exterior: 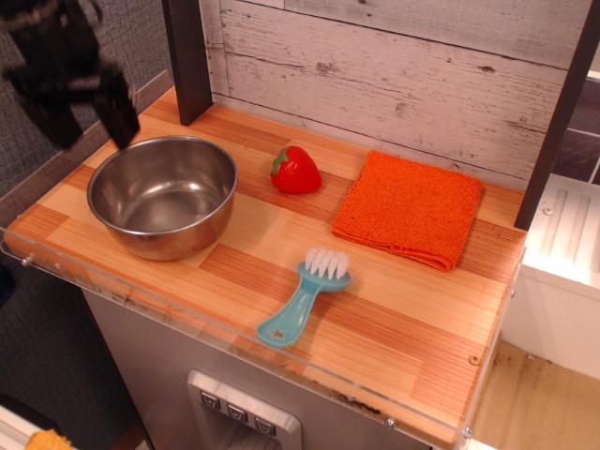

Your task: Move the pot to the bottom-left edge of the counter.

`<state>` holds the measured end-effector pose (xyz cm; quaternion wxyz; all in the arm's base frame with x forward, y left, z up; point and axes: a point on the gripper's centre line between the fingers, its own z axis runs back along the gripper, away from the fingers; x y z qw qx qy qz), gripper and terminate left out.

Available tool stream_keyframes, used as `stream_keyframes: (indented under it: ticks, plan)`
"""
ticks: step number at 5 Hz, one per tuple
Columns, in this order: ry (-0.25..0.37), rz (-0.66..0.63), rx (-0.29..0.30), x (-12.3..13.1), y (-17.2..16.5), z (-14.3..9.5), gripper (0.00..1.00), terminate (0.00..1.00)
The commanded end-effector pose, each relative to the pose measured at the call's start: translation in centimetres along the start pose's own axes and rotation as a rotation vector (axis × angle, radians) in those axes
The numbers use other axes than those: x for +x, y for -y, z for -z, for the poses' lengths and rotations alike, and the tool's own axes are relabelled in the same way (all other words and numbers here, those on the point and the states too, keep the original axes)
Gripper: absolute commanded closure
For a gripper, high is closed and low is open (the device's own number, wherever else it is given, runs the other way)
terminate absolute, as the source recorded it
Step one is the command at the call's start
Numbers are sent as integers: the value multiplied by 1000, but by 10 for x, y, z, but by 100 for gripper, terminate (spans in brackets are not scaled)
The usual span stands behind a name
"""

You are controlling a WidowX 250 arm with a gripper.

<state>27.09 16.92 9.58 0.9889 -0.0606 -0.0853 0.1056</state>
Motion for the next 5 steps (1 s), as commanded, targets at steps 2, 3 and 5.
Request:
stream_keyframes:
  ticks: [2,3,5]
  plan:
    - [54,108,54,17,23,-28,0,0]
    - [-26,207,42,22,21,-27,0,0]
    - [-26,207,42,22,21,-27,0,100]
